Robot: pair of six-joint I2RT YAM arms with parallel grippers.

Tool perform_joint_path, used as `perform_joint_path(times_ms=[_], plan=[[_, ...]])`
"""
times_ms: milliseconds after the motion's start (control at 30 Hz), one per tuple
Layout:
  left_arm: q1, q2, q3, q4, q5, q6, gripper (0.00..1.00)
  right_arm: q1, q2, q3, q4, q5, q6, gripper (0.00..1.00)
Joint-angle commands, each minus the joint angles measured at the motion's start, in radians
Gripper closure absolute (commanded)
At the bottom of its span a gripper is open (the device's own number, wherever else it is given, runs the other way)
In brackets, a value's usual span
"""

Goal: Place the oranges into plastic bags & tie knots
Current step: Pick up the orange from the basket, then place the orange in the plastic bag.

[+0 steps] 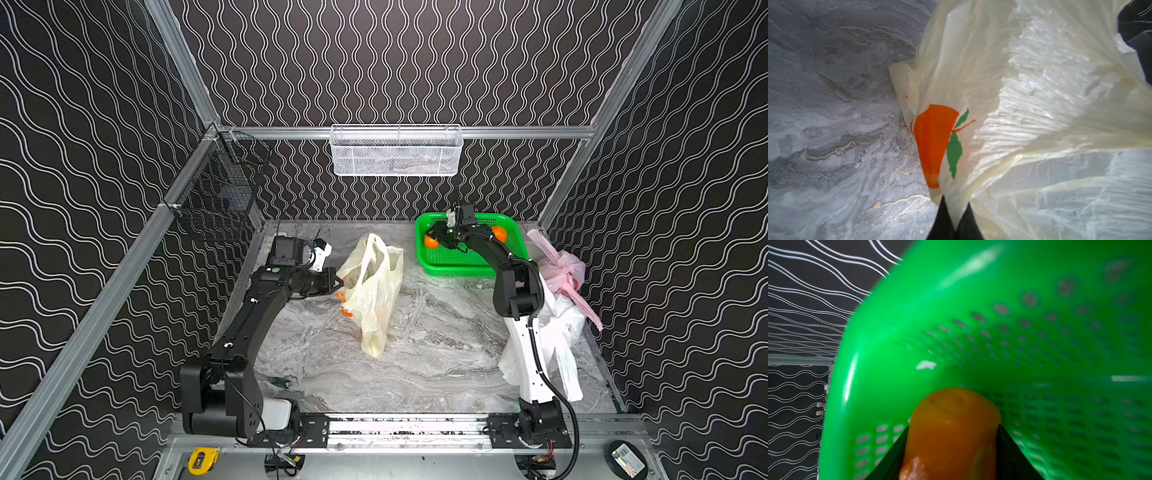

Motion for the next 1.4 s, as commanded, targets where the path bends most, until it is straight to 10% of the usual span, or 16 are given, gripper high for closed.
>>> perform_joint_path(times_ms=[0,567,1067,1367], plan=[[0.001,-0.014,-0.012,0.072,0.071,-0.030,1.00,-0.021,-0.105,-0.100,0.034,0.054,0.023,0.49],[0.002,-0.039,-0.140,0.393,0.210,-0.216,1.00,0.045,-0.889,-0.729,0.096,-0.255,-0.081,0.55],[0.001,-0.022,-0.151,0.440,0.276,-0.231,1.00,0.378,-0.823,-0.607,0.076,-0.376,-0.131,0.57],[0.001,-0.043,-0.152,0.408,0.224,-0.215,1.00,0.405,-0.806,-0.561,-0.008,-0.221,-0.178,0.14]])
